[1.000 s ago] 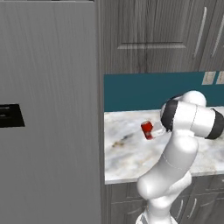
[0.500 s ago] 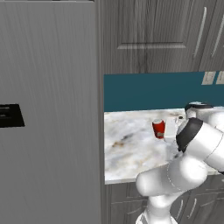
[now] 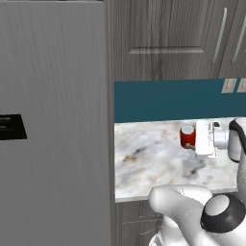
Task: Move the drinks to the dining counter.
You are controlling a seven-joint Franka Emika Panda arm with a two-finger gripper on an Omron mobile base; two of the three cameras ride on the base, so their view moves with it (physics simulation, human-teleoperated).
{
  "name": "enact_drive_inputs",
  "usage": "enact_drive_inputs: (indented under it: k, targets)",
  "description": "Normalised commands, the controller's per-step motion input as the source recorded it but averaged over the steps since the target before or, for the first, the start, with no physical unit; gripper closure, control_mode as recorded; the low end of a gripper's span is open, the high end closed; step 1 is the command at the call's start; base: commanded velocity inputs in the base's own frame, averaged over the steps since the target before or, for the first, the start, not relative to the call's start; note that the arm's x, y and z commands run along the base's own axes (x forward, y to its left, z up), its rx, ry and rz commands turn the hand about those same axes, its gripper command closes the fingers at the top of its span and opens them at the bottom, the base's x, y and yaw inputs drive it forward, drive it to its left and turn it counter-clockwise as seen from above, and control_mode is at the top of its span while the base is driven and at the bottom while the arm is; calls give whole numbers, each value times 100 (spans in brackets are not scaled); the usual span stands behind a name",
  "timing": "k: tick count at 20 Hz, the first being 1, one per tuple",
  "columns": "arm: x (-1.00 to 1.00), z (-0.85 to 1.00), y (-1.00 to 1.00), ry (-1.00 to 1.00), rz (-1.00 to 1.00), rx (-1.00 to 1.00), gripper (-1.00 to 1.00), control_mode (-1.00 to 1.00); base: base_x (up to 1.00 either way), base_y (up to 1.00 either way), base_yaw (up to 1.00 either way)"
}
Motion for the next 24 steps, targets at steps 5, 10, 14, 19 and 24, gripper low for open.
enact_drive_inputs:
  k: [5,10,14,19,24]
  targets:
    - [-90,35,0,-12,13,0,100,-100,0,0,0]
    - [-66,11,2,-5,11,-1,100,-100,0,0,0]
    - [-41,0,8,-1,6,-1,100,-100,0,0,0]
    - [-6,0,0,0,0,0,100,-100,0,0,0]
    - [0,0,0,0,0,0,100,100,-5,0,0]
